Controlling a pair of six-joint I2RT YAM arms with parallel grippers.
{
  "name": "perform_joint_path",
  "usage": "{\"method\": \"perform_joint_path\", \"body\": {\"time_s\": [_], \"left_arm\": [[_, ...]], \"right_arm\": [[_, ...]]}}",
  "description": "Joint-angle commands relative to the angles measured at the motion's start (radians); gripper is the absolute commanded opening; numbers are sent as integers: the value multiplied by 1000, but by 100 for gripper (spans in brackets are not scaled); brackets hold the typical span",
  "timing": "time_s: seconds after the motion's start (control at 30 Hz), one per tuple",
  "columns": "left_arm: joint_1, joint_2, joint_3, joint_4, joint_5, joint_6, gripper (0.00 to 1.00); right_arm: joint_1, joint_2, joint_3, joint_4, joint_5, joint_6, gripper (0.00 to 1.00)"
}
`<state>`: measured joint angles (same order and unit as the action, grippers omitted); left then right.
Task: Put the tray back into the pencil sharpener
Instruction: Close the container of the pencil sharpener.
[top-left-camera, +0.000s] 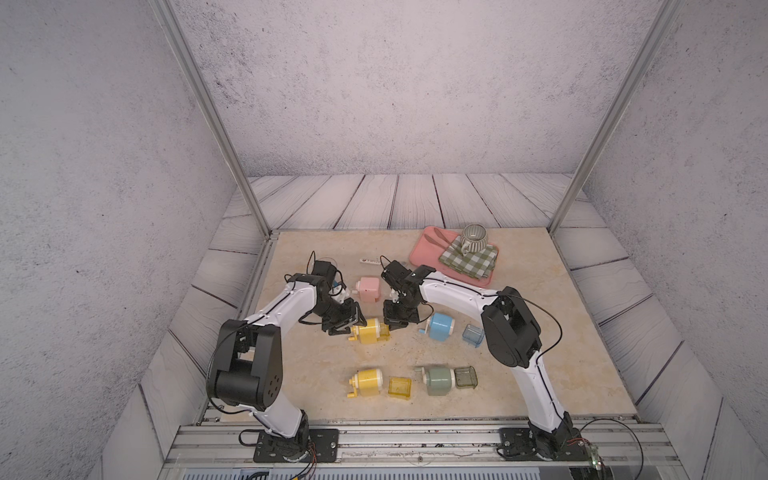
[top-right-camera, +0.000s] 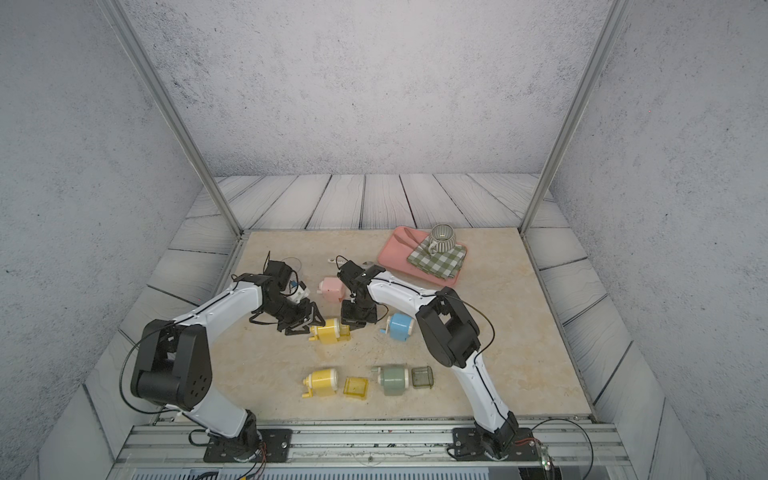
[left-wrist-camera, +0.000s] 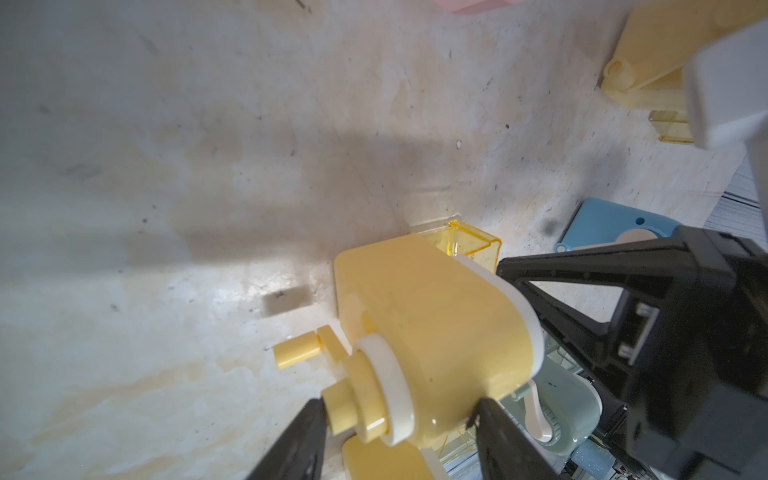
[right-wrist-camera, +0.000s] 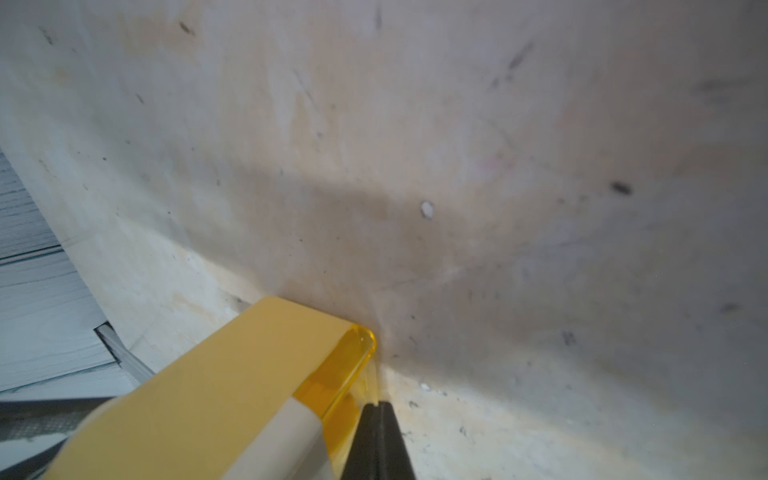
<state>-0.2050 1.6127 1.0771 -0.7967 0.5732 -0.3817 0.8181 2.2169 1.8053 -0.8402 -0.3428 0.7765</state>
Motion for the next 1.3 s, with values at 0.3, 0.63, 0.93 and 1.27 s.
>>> {"method": "perform_joint_path", "body": {"time_s": [0.3, 0.63, 0.93, 1.27], "left_arm": [[-7, 24, -11, -4, -3, 0, 60], [-7, 23, -11, -2, 0, -5, 60], [-8, 27, -11, 1, 3, -5, 59], [-9, 26, -13, -4, 1, -1, 59]], "right_arm": [[10, 27, 13, 52, -104, -16, 0], [12, 30, 9, 86, -154, -22, 0], [15, 46, 21, 93, -186, -24, 0], [13, 40, 6, 109, -183, -9, 0]]}}
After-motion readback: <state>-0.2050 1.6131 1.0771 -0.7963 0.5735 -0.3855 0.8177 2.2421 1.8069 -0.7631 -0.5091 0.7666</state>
